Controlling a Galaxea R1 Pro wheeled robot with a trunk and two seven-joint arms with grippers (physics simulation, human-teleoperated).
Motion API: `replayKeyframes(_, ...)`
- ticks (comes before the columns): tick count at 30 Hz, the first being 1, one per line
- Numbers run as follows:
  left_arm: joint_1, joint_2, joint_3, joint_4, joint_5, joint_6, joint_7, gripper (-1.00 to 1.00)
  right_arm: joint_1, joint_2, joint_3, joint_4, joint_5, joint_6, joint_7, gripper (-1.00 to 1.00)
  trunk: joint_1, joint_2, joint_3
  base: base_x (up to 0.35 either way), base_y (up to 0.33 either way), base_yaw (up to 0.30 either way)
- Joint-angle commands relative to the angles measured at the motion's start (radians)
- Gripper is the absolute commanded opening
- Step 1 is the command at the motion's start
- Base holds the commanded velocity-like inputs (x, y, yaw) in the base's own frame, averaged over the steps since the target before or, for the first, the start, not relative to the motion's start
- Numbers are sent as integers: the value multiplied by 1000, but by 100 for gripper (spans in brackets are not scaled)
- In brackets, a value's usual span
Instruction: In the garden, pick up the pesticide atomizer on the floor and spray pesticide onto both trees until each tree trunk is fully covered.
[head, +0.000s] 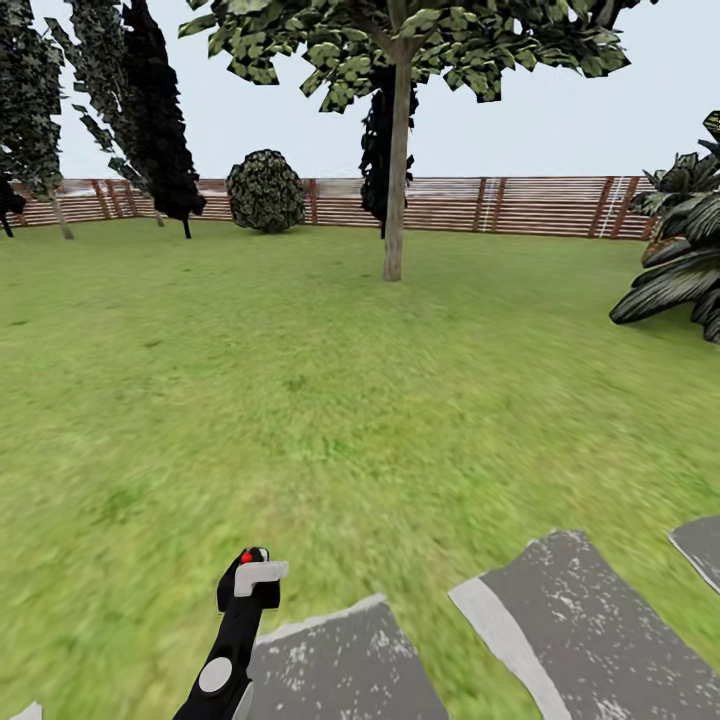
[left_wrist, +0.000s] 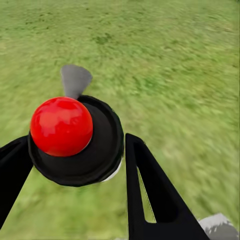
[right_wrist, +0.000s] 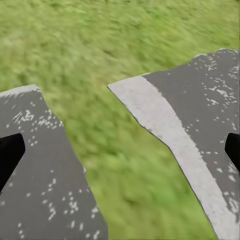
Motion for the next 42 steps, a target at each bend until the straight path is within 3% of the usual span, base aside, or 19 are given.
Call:
replayKeyframes(1, 0, 0, 0, 0, 0, 0, 0, -100, 0, 0, 0, 0, 0, 0, 0, 100, 0, 0, 0, 341, -72, 0)
replayKeyframes(42, 0, 2, 1, -3, -2, 0, 1, -100, 0, 0, 0, 0, 0, 0, 0, 100, 0, 0, 0, 341, -72, 0)
